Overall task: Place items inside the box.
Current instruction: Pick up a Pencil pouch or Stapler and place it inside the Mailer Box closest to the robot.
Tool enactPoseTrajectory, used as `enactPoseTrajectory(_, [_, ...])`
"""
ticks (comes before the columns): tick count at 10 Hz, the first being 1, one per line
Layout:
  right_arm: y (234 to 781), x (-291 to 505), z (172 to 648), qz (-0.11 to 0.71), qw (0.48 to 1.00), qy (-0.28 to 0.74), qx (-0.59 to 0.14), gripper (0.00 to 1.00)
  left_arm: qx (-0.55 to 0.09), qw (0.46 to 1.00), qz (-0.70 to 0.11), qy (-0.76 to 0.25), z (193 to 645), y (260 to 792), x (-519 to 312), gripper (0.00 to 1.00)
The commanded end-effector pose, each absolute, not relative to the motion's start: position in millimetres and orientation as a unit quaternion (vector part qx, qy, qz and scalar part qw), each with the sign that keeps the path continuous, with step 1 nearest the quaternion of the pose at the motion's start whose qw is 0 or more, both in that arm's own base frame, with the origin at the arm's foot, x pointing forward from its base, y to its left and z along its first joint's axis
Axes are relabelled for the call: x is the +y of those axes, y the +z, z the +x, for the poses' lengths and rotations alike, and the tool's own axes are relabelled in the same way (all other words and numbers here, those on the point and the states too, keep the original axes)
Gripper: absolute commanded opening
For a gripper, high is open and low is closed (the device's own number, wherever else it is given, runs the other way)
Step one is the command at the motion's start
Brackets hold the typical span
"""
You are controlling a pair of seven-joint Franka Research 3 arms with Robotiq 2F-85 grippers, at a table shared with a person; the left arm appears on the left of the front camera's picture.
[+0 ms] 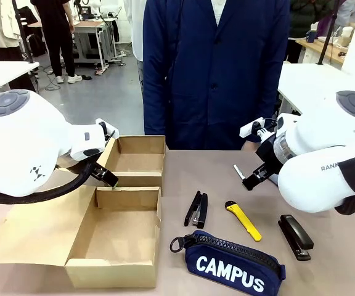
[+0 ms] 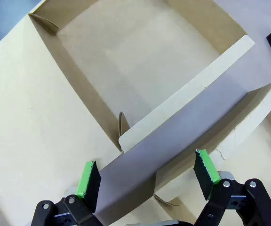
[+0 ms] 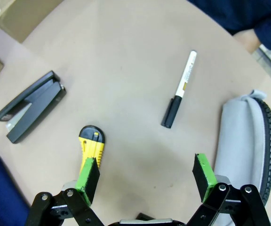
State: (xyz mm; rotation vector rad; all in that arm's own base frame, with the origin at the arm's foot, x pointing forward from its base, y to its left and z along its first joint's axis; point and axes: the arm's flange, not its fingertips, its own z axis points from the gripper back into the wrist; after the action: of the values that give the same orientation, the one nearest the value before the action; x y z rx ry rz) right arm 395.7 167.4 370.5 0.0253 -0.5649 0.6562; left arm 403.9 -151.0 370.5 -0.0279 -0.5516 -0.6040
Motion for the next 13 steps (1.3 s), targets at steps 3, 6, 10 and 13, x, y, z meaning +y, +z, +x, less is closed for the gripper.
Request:
enactPoseTrajectory(3, [370, 167, 396, 0.012, 0.908, 0.318, -0.274, 1.0, -0.268, 0.917, -0.014, -0.294, 404, 370, -151, 1.0])
enactPoseTrajectory(6, [412, 169, 397, 0.026, 0.926, 0.287, -0.244, 1.0, -0.271, 0.908, -0.11, -0.302, 378, 417, -146, 1.0])
enactPoseTrajectory(10, [525, 69, 346, 0.245, 0.932, 0.156, -0.218, 1.0, -0.234, 0.918, -0.249, -0.201, 295, 523, -98, 1.0])
enactPoseTrajectory(13, [520, -104, 292, 0.464, 0.857, -0.083, -0.209, 1.0, -0.229, 0.831, -0.507, 0.02, 287, 518, 79, 1.0])
